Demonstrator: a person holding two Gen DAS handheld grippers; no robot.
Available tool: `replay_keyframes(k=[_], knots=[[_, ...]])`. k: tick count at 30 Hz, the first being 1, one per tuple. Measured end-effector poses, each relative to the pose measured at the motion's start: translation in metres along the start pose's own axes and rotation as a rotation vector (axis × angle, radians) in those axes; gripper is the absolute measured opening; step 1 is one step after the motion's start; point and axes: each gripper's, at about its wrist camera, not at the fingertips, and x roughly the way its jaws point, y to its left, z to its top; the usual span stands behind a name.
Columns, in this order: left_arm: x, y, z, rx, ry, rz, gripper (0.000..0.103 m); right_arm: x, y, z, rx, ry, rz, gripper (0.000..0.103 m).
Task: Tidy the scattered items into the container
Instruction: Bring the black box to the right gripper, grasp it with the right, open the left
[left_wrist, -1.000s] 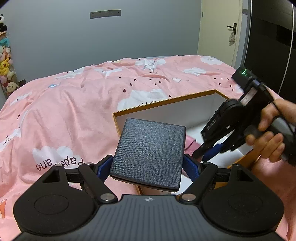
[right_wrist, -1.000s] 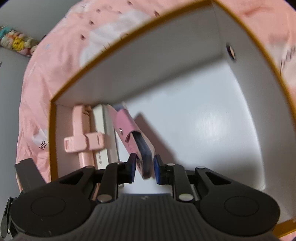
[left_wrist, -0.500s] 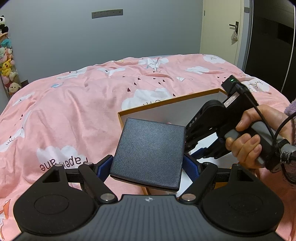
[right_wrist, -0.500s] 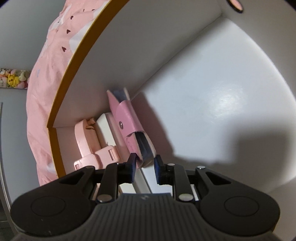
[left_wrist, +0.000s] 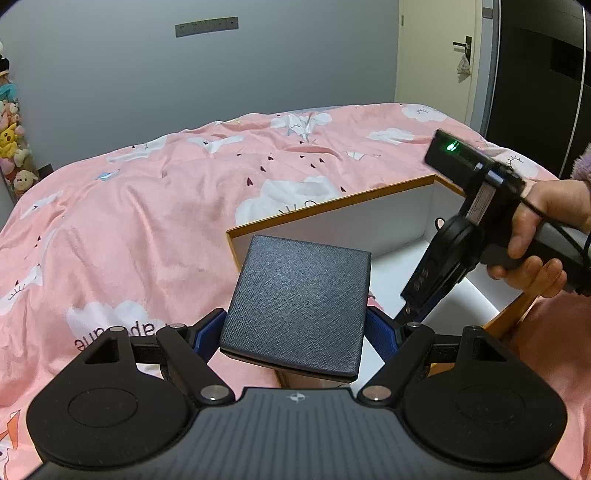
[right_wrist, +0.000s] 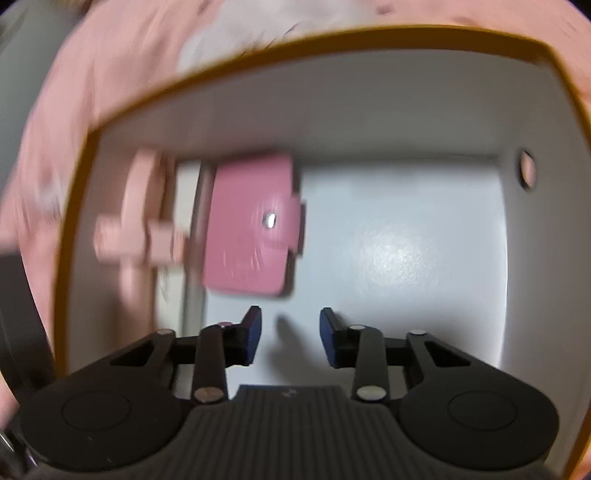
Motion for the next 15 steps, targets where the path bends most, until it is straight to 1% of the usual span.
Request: replay_keyframes(k=[1,2,5,6,9,12,15], knots=[[0.001,-0.001,0.001,0.003,0.004,-0.004,0.094,0.003,0.004,0.002,-0.035,0.016,-0.013,0.027],[0.003,-0.002,0.003,0.007,0.008,-0.004,0.094,0.006,0.008,0.003,-0.068,0.02,-0.03,0.027],[0.009,-0.004,0.006,0.024,0.023,0.004,0.094,0.012,0.021,0.01,-0.148,0.0,-0.065,0.027],[0.01,-0.005,0.007,0.028,0.027,0.007,0.094,0.014,0.023,0.013,-0.16,-0.005,-0.057,0.027],[0.015,-0.006,0.009,0.037,0.037,0.012,0.094,0.018,0.026,0.021,-0.158,-0.01,-0.015,0.022],[0.02,-0.009,0.012,0.046,0.043,0.016,0.094,0.024,0.025,0.023,-0.148,-0.011,-0.008,0.023],[0.025,-0.014,0.014,0.061,0.049,0.014,0.094,0.018,0.02,0.019,-0.142,-0.031,0.022,0.023]])
